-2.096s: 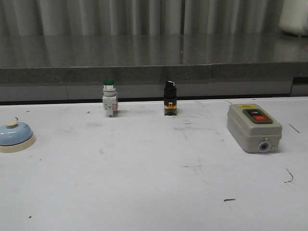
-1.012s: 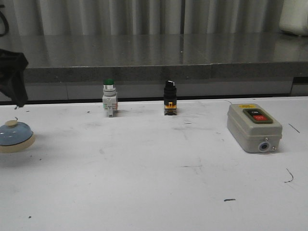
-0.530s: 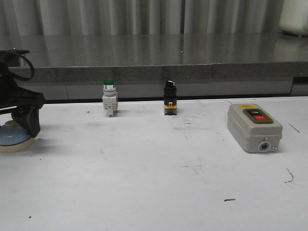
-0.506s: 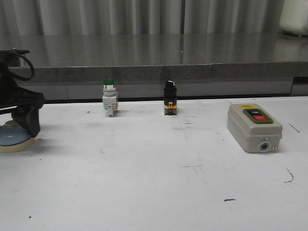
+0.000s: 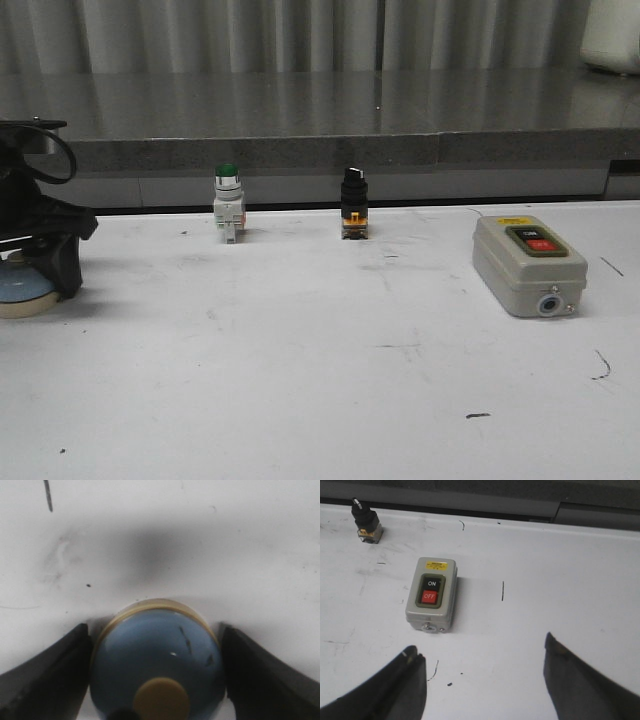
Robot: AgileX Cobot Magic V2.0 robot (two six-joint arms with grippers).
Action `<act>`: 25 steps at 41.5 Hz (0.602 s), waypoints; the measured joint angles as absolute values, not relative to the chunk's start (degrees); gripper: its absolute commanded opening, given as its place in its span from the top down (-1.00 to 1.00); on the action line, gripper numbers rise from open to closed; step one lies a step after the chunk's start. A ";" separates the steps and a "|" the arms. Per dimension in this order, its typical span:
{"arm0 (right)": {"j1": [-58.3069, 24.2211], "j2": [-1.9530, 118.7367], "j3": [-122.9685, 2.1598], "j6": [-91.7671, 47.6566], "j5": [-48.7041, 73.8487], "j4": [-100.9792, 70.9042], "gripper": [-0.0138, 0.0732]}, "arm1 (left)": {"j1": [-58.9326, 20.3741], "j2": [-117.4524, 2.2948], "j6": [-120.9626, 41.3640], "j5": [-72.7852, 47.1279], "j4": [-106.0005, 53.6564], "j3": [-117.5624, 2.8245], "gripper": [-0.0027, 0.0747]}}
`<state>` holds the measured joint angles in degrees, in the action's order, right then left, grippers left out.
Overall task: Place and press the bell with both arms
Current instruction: 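Lift the bell with the left gripper and carry it toward table center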
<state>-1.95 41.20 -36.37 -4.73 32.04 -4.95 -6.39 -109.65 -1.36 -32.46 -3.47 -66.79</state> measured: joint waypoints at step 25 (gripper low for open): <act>-1.95 41.20 -36.37 -4.73 32.04 -4.95 -0.52 | -24.75 -102.84 -1.50 -35.72 -3.34 -66.79 -0.03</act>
<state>-1.95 41.20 -36.37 -4.73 32.04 -4.95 -24.75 -102.84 -1.50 -35.72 -3.34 -66.79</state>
